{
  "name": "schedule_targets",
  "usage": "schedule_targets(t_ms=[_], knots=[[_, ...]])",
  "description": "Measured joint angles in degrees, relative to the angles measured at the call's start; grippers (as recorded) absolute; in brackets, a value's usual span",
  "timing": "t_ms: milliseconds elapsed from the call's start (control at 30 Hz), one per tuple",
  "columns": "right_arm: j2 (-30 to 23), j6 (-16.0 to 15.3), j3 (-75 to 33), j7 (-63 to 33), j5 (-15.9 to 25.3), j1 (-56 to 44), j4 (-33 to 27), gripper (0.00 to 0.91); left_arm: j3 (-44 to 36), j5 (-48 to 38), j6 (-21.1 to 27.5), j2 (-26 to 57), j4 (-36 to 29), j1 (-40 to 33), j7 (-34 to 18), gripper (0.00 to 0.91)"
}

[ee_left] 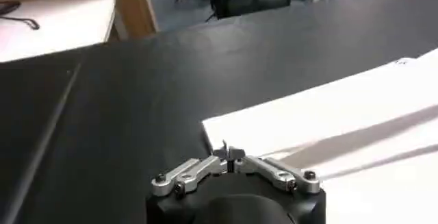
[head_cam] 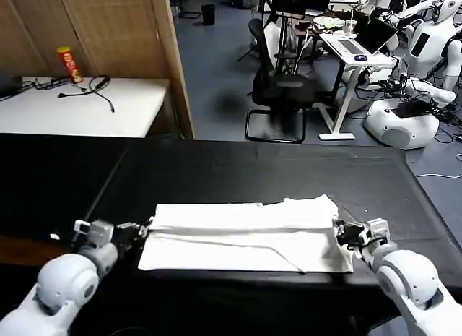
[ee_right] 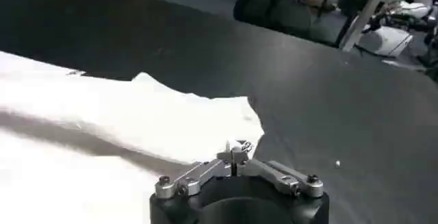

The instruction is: Fold and organize the clothes.

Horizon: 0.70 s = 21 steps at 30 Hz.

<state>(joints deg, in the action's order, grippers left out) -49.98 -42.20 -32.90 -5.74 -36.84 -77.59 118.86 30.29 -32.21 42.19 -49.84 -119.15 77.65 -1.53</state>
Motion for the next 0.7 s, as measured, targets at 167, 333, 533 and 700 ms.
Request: schedule_targets(t_ms=[167,333,533,700], knots=[[-0.73,0.01,-3.61,-0.88,-3.08,-1.12,2.04,0.878,1.89,-0.90,0.00,-0.19,-1.65,1.83,0.10,0.878],[-2.84,4.75,-2.69,-0.13,-0.35,3.01,-1.88,0.878,2.20,-3.34,0.00,-2.42,-0.92,-0.12,-2.02,0.878],[-6.42,9.66,1.93,0.51,3.47,10.55,-10.44,0.878,1.08,-4.78,-0.01,-6.01,3.55,-5.87,-2.25,0.878],[-8.78,10.87,5.01,0.73,4.77,15.46,-16.64,0.878,0.36,-8.59,0.00,-8.59,8.51,-9.27,-2.87,0.878]])
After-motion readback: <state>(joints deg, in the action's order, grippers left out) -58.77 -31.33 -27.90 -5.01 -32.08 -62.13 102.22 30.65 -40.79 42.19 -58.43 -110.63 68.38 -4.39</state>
